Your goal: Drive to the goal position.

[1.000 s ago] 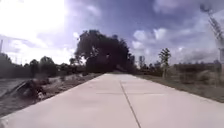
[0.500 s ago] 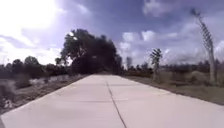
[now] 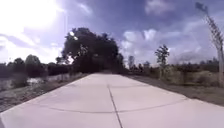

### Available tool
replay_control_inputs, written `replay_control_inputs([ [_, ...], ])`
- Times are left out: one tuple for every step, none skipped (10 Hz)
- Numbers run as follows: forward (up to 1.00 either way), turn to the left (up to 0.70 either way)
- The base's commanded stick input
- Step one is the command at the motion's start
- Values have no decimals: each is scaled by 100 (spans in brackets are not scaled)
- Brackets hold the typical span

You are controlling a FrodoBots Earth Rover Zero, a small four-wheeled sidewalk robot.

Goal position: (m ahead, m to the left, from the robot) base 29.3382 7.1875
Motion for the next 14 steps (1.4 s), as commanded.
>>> replay_control_inputs([
  [96,0],
  [96,0],
  [97,-11],
  [97,-39],
  [97,-38],
  [97,-38],
  [97,-38],
  [97,-38],
  [97,-22],
  [97,0],
  [97,0],
  [97,0],
  [97,0],
  [97,0],
])
